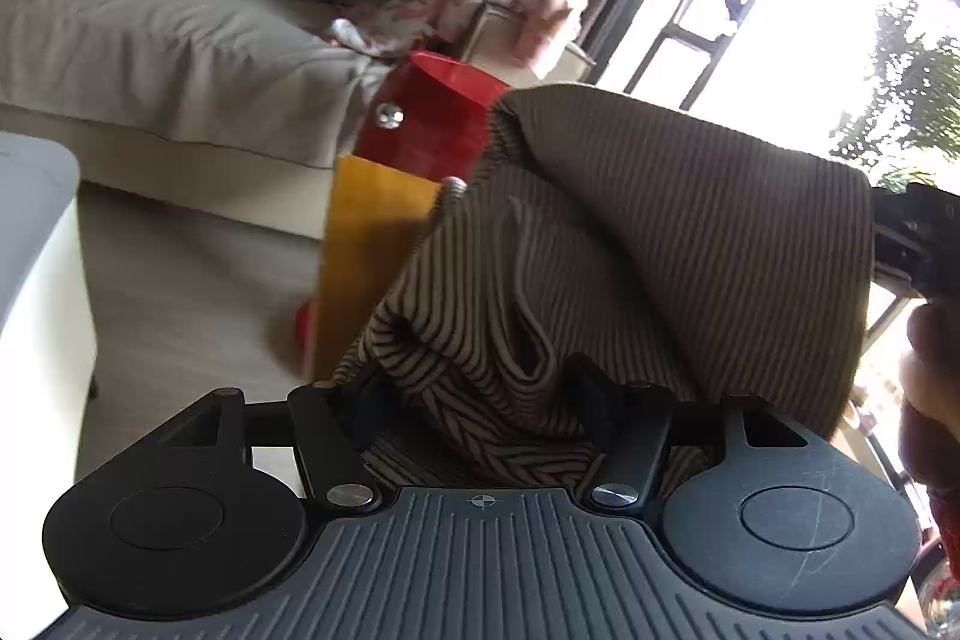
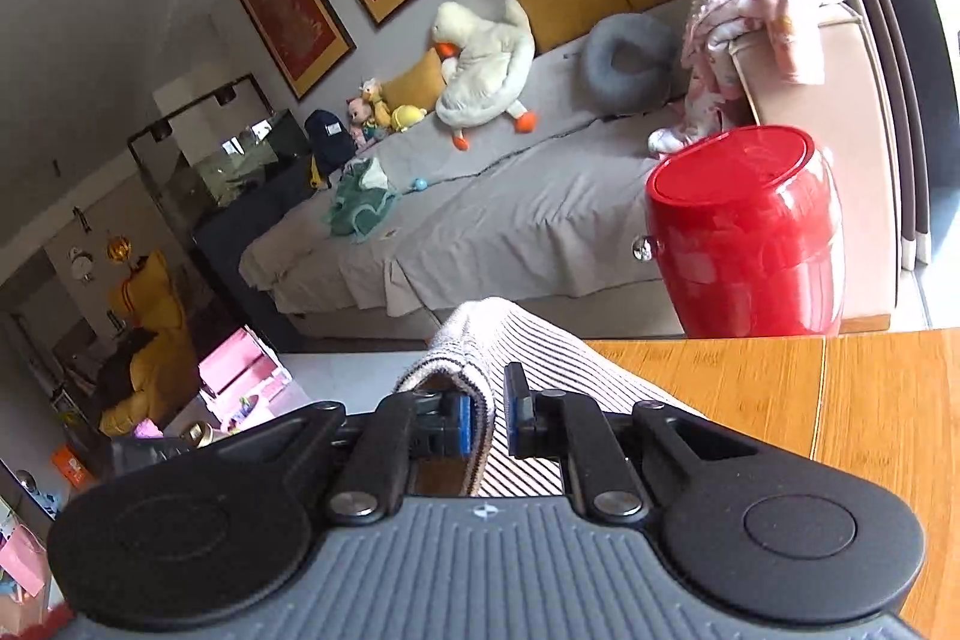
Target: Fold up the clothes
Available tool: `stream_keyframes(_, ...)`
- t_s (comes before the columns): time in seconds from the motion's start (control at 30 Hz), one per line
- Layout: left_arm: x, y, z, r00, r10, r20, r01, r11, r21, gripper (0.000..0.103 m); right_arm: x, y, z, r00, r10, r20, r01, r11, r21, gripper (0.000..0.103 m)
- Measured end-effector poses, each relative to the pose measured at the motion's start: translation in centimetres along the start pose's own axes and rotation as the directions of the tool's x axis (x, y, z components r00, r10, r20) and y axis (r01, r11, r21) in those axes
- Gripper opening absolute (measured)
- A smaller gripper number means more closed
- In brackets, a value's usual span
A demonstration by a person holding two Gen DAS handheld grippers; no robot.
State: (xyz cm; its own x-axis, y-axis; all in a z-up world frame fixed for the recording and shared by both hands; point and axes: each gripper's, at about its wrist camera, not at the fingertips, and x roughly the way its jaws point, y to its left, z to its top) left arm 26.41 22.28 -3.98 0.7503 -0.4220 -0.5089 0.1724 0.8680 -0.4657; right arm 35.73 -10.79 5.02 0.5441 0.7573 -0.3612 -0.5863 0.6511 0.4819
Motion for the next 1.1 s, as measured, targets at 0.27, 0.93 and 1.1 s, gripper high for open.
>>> stream_keyframes(0.27, 4.8, -8.1, -3.4, 0.978, -0.167, -0.122, 0.187, 0.967, 0.173, 0.063, 2.0, 2.3, -0.5, 0.997, 0.021, -0.076, -0.025, 0.998, -0.055, 0.010)
stream_keyframes(0.93, 6.1, -9.6, -3.8, 0.979, -0.160, -0.126, 0.185, 0.958, 0.221, 0.073, 3.7, 2.2, -3.3, 0.950, -0.039, -0.309, -0.012, 0.987, -0.161, 0.017)
stream_keyframes(1.1, 6.0, -9.1, -3.7, 0.979, -0.168, -0.120, 0.188, 0.965, 0.182, 0.073, -0.3, 3.3, -3.0, 0.960, -0.111, -0.257, 0.030, 0.953, -0.302, 0.064)
